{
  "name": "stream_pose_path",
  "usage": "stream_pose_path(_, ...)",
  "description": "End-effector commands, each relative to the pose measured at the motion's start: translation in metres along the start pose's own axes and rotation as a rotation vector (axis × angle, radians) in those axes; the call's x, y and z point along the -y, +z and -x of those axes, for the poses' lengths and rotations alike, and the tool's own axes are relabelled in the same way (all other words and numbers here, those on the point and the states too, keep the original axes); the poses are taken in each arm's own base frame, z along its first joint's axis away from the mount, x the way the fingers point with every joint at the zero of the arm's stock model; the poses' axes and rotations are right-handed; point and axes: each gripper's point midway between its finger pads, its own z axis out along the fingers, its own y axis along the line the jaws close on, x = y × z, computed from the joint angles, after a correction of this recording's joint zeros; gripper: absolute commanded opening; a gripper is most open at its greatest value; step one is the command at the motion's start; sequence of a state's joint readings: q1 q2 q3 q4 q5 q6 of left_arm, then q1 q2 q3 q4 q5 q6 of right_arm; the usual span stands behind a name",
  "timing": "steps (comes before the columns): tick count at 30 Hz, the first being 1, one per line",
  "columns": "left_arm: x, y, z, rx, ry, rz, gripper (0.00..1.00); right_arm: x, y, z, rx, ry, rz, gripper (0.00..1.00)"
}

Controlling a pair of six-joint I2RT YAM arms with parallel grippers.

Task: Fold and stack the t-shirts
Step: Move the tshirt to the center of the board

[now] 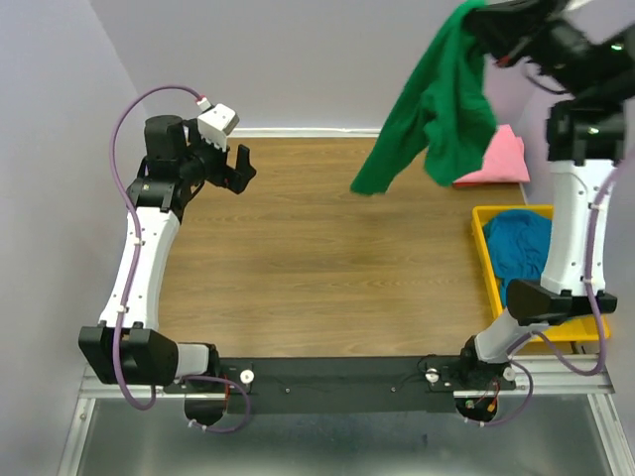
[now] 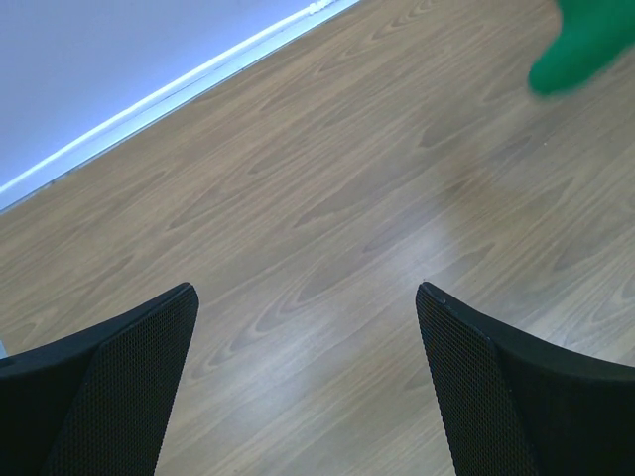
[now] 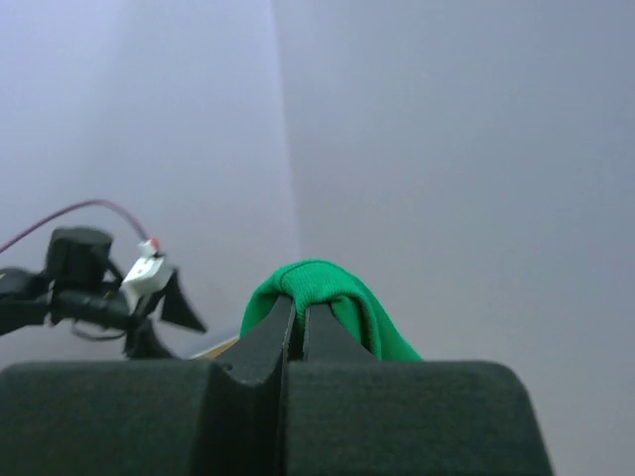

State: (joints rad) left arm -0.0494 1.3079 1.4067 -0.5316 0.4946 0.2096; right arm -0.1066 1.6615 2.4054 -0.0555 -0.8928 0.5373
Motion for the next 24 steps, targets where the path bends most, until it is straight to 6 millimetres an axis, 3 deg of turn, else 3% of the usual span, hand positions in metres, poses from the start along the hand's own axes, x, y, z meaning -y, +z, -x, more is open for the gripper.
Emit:
stream_pose_path(1, 0.000, -0.008, 0.013, 0.041, -0.022, -0.036, 0.98, -0.041, 0.047, -0.092, -0.151, 0.143, 0.074, 0.01)
stream_pose_path(2, 0.000, -0.009, 0.012, 0.041, -0.016, -0.041, 0.98, -0.048, 0.054, -0.116, -0.197, 0.124, 0.087, 0.05)
stream_pose_path(3, 0.003, -0.011, 0.011, 0.039, -0.012, -0.051, 0.98, -0.068, 0.062, -0.161, -0.299, 0.190, 0.116, 0.35)
stream_pose_path(5, 0.006, -0.014, 0.008, 0.032, 0.013, -0.064, 0.98, -0.083, 0.061, -0.206, -0.403, 0.228, 0.156, 0.76)
stream_pose_path(6, 0.007, -0.016, 0.007, 0.028, 0.046, -0.067, 0.98, -0.089, 0.053, -0.242, -0.483, 0.284, 0.175, 1.00)
stream_pose_path(8, 0.011, -0.023, 0.001, 0.022, 0.099, -0.075, 0.98, -0.096, 0.040, -0.270, -0.560, 0.329, 0.168, 1.00)
stream_pose_path(9, 0.014, -0.025, -0.001, 0.021, 0.117, -0.082, 0.98, -0.093, 0.028, -0.299, -0.623, 0.358, 0.138, 1.00)
stream_pose_path(12, 0.024, -0.029, -0.018, -0.003, 0.164, -0.123, 0.98, -0.081, -0.002, -0.328, -0.709, 0.278, 0.039, 1.00)
stream_pose_path(13, 0.031, -0.029, -0.027, -0.019, 0.176, -0.165, 0.98, -0.080, -0.026, -0.361, -0.798, 0.250, 0.032, 1.00)
stream_pose_path(16, 0.043, -0.024, -0.054, -0.069, 0.232, -0.258, 0.98, -0.068, -0.070, -0.401, -0.945, 0.188, -0.054, 1.00)
stream_pose_path(17, 0.051, -0.022, -0.068, -0.109, 0.221, -0.302, 0.96, -0.071, -0.094, -0.425, -1.035, 0.193, -0.054, 1.00)
stream_pose_path(20, 0.087, -0.008, -0.112, -0.227, 0.238, -0.415, 0.93, -0.073, -0.142, -0.469, -1.192, 0.191, -0.082, 0.98)
stream_pose_path(23, 0.120, 0.009, -0.146, -0.319, 0.313, -0.461, 0.92, -0.060, -0.164, -0.494, -1.286, 0.128, -0.116, 0.92)
stream_pose_path(24, 0.124, 0.011, -0.169, -0.373, 0.313, -0.466, 0.91, -0.056, -0.169, -0.502, -1.314, 0.110, -0.120, 0.89)
